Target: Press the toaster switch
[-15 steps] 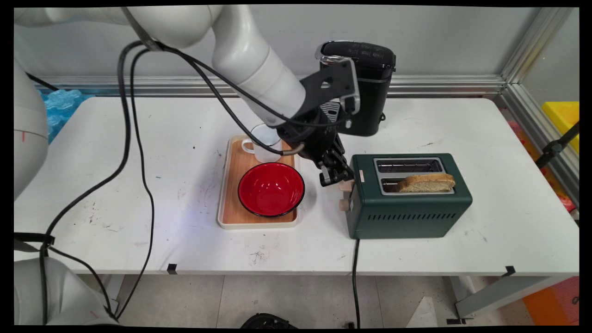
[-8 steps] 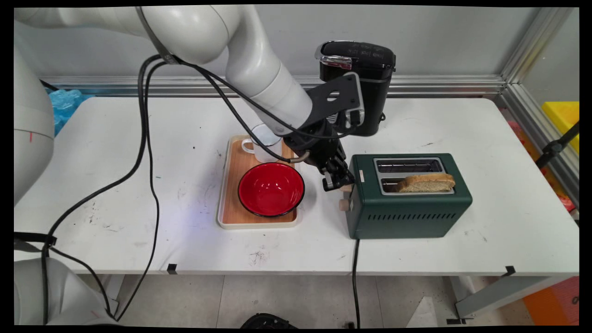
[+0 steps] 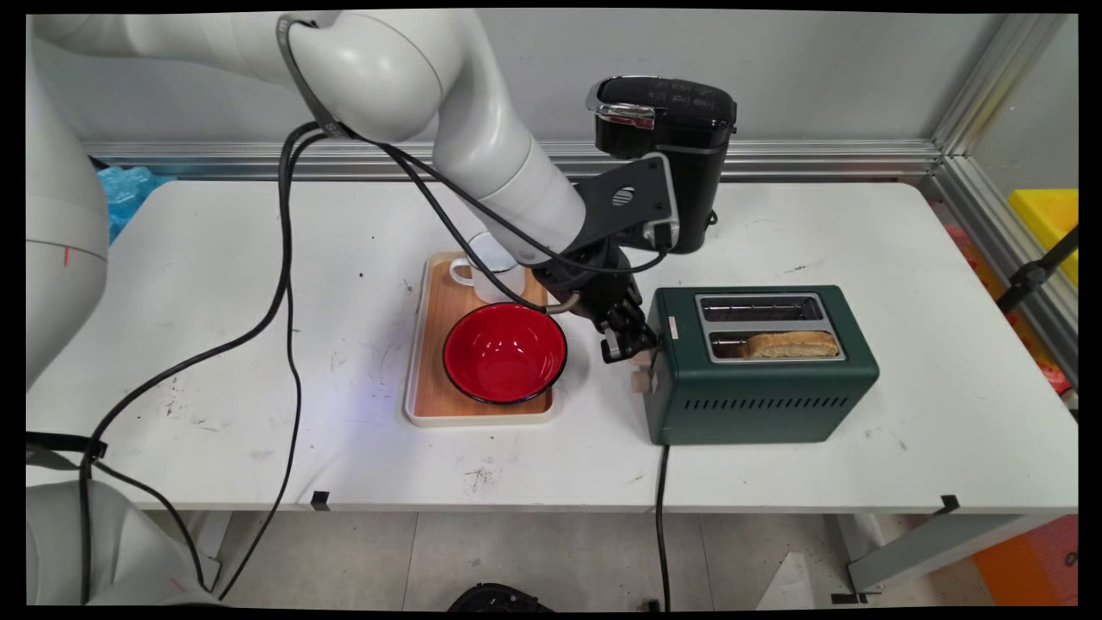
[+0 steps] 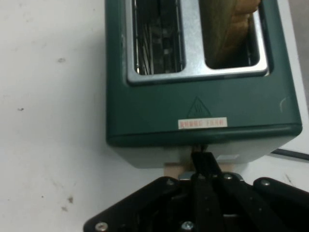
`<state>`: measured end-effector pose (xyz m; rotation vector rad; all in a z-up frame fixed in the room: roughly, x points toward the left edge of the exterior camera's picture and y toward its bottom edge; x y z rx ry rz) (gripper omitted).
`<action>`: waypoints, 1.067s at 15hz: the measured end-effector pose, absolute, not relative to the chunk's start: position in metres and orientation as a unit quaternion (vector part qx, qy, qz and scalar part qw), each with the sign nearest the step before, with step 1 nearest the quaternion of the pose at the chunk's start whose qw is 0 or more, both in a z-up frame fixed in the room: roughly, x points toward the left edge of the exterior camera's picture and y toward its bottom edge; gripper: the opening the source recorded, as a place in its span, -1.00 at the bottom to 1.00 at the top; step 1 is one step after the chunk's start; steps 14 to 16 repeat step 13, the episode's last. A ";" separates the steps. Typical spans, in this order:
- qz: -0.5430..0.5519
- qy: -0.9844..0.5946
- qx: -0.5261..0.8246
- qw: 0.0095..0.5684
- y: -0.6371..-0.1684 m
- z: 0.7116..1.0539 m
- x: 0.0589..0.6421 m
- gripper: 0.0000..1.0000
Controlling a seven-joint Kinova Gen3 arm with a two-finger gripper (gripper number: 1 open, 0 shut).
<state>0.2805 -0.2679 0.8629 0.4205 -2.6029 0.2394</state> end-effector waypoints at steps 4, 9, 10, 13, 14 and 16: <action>0.086 -0.953 0.158 0.243 -0.269 0.855 0.280 -1.00; 0.083 -0.954 0.160 0.240 -0.268 0.846 0.281 -1.00; 0.082 -0.954 0.161 0.239 -0.267 0.846 0.281 -1.00; 0.080 -0.955 0.162 0.237 -0.266 0.844 0.284 -1.00; 0.080 -0.955 0.162 0.237 -0.266 0.844 0.284 -1.00; 0.080 -0.955 0.162 0.237 -0.266 0.844 0.284 -1.00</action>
